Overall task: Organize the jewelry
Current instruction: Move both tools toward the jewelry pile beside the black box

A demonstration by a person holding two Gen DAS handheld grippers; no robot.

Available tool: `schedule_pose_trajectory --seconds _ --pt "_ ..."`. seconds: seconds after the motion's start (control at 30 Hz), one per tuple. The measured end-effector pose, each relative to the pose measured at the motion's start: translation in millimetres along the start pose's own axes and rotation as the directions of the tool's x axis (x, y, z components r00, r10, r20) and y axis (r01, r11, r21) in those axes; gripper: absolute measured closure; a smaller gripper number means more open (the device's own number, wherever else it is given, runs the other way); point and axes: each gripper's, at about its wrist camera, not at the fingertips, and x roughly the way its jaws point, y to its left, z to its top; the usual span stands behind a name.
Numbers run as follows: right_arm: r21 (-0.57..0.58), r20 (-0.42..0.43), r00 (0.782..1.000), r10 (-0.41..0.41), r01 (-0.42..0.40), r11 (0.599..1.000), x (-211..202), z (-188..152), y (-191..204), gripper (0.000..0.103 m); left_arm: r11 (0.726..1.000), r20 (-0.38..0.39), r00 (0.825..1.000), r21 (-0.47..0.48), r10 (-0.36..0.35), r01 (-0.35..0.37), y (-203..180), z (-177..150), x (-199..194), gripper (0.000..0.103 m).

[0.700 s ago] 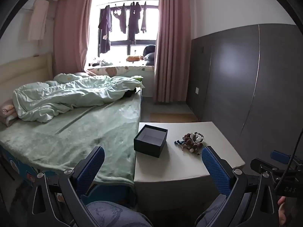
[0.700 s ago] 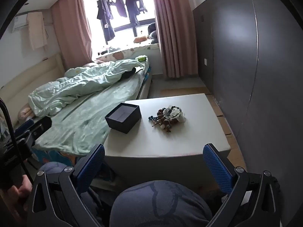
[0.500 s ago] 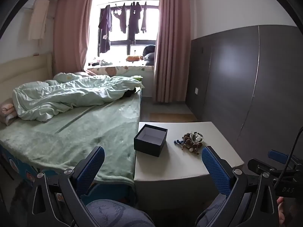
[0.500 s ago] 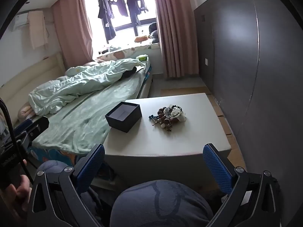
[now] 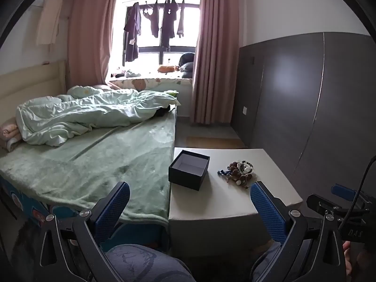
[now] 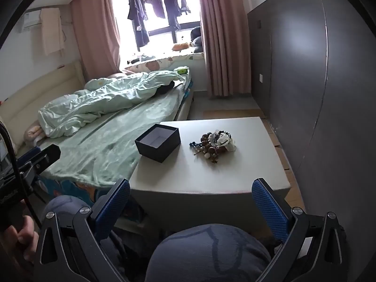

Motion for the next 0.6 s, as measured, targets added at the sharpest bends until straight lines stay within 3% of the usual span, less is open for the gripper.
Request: schedule_pose_trajectory --seconds 0.6 --pt "0.043 0.01 0.999 -0.037 0.036 0.998 -12 4 -14 0.0 0.998 0.019 0.998 -0.007 -0.063 0.064 -1 4 -20 0.0"
